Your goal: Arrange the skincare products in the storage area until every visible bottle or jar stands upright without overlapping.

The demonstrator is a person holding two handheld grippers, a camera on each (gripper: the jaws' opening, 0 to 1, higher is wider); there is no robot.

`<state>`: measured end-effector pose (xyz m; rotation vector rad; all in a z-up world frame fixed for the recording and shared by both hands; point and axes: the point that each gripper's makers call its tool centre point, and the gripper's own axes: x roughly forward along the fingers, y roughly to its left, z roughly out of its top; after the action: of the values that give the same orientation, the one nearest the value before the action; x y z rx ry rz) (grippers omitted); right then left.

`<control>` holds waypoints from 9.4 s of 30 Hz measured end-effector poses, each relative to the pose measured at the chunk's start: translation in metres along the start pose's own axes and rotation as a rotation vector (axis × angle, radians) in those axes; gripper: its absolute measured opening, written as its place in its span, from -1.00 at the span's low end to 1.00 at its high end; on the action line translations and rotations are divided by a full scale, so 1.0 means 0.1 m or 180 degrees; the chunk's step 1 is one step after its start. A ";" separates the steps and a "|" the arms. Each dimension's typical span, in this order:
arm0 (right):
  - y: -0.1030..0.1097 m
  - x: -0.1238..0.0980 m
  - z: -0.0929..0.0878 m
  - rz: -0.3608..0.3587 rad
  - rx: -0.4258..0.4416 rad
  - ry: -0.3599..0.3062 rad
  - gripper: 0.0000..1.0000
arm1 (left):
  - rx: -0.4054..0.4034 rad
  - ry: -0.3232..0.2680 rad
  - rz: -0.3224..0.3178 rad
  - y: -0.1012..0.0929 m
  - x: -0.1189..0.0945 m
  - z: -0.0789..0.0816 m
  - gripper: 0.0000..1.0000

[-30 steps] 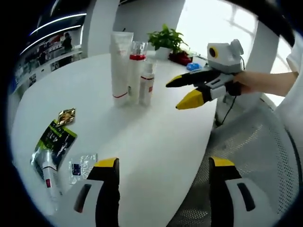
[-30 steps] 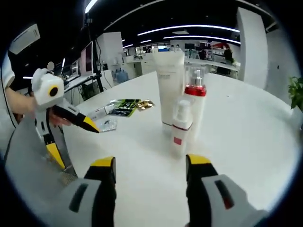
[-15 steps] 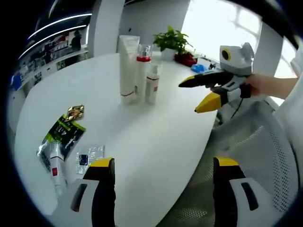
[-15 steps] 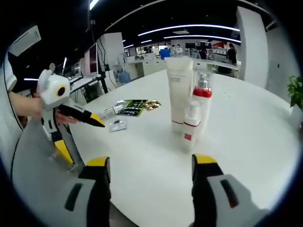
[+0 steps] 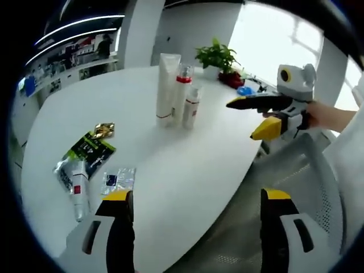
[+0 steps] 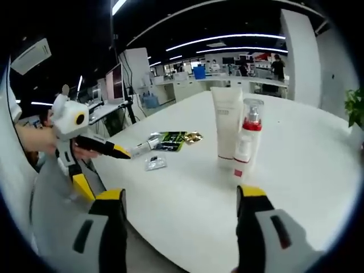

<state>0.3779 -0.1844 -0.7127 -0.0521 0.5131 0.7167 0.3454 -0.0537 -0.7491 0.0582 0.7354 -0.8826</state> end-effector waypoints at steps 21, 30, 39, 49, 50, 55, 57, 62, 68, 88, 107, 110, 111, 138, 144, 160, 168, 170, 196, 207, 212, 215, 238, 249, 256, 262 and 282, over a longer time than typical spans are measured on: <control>0.23 -0.12 0.02 -0.0063 0.0077 -0.0030 0.85 | -0.0105 -0.0054 0.0278 0.12 -0.32 -0.07 0.94; 0.31 -0.12 -0.05 -0.0090 0.0093 -0.0031 0.90 | -0.0117 -0.0050 0.0382 0.17 -0.41 -0.12 0.94; 0.29 -0.12 -0.05 -0.0109 0.0063 -0.0020 0.89 | -0.0087 -0.0052 0.0402 0.16 -0.42 -0.11 0.94; 0.30 -0.12 -0.06 -0.0099 0.0062 -0.0007 0.89 | -0.0096 -0.0037 0.0429 0.18 -0.42 -0.11 0.94; 0.30 -0.12 -0.07 -0.0101 0.0058 -0.0005 0.89 | -0.0099 -0.0037 0.0434 0.18 -0.42 -0.12 0.94; 0.30 -0.12 -0.07 -0.0098 0.0051 0.0005 0.87 | -0.0189 -0.0024 0.0488 0.22 -0.42 -0.12 0.94; 0.31 -0.11 -0.09 -0.0089 0.0019 0.0026 0.87 | -0.0292 -0.0005 0.0560 0.28 -0.41 -0.14 0.93; 0.33 -0.09 -0.11 -0.0085 -0.0077 0.0084 0.85 | -0.0366 0.0094 0.0687 0.40 -0.40 -0.22 0.92; 0.33 -0.08 -0.14 -0.0072 -0.0141 0.0119 0.83 | -0.0476 0.0223 0.0831 0.59 -0.38 -0.30 0.80; 0.30 -0.08 -0.15 -0.0068 -0.0068 0.0148 0.83 | -0.0493 0.0566 0.1161 1.37 -0.25 -0.26 0.37; 0.26 -0.08 -0.17 -0.0124 0.0019 0.0162 0.83 | -0.0280 0.0891 0.1147 1.81 -0.08 -0.11 -0.20; 0.26 -0.08 -0.17 -0.0128 0.0030 0.0163 0.83 | -0.0239 0.0965 0.1127 1.85 -0.03 -0.11 -0.25; 0.25 -0.08 -0.17 -0.0133 0.0036 0.0162 0.83 | -0.0230 0.1002 0.1108 1.86 -0.01 -0.11 -0.27; 0.23 -0.08 -0.18 -0.0167 0.0086 0.0163 0.81 | -0.0389 0.1552 0.1118 1.99 0.14 -0.23 -0.63; 0.23 -0.08 -0.18 -0.0161 0.0085 0.0162 0.81 | -0.0442 0.1506 0.1144 2.01 0.13 -0.23 -0.64; 0.23 -0.08 -0.17 -0.0152 0.0060 0.0152 0.81 | -0.0402 0.1280 0.1136 1.88 0.07 -0.16 -0.65; 0.24 -0.08 -0.18 -0.0141 0.0043 0.0157 0.80 | -0.0399 0.1113 0.1097 1.74 0.03 -0.13 -0.65; 0.25 -0.08 -0.18 -0.0137 0.0039 0.0161 0.80 | -0.0393 0.1061 0.1090 1.70 0.02 -0.10 -0.65; 0.26 -0.08 -0.18 -0.0111 0.0062 0.0169 0.80 | -0.0440 0.0245 0.0625 0.81 0.00 0.35 -0.66; 0.27 -0.09 -0.13 -0.0098 0.0086 0.0083 0.75 | -0.0368 0.0048 0.0550 0.52 -0.06 0.46 -0.66; 0.29 -0.10 -0.06 -0.0055 0.0140 0.0003 0.68 | -0.0319 -0.0059 0.0515 0.40 -0.09 0.52 -0.66; 0.31 -0.10 -0.03 -0.0023 0.0185 -0.0022 0.65 | -0.0270 -0.0114 0.0491 0.33 -0.10 0.54 -0.66; 0.61 0.08 0.51 0.0529 0.1252 -0.0723 0.36 | 0.0221 -0.0342 0.0330 -0.03 -0.16 0.77 -0.66; 0.65 0.13 0.63 0.0715 0.1833 -0.0973 0.10 | 0.0552 -0.0396 0.0231 -0.28 -0.14 0.83 -0.66; 0.65 0.17 0.62 0.0773 0.2169 -0.1075 -0.16 | 0.0697 -0.0438 0.0136 -0.43 -0.13 0.89 -0.66; 0.61 0.15 0.65 0.0738 0.2183 -0.1127 -0.43 | 0.0748 -0.0425 0.0103 -0.47 -0.11 0.88 -0.66; 0.69 0.07 0.74 0.0850 0.1620 -0.1019 -0.63 | 0.0524 -0.0421 -0.0262 -0.57 -0.09 0.87 -0.63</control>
<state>0.3703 -0.1114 -0.6423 0.6080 0.3842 0.8170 0.3494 -0.1144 -0.6642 0.1153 0.5436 -1.0148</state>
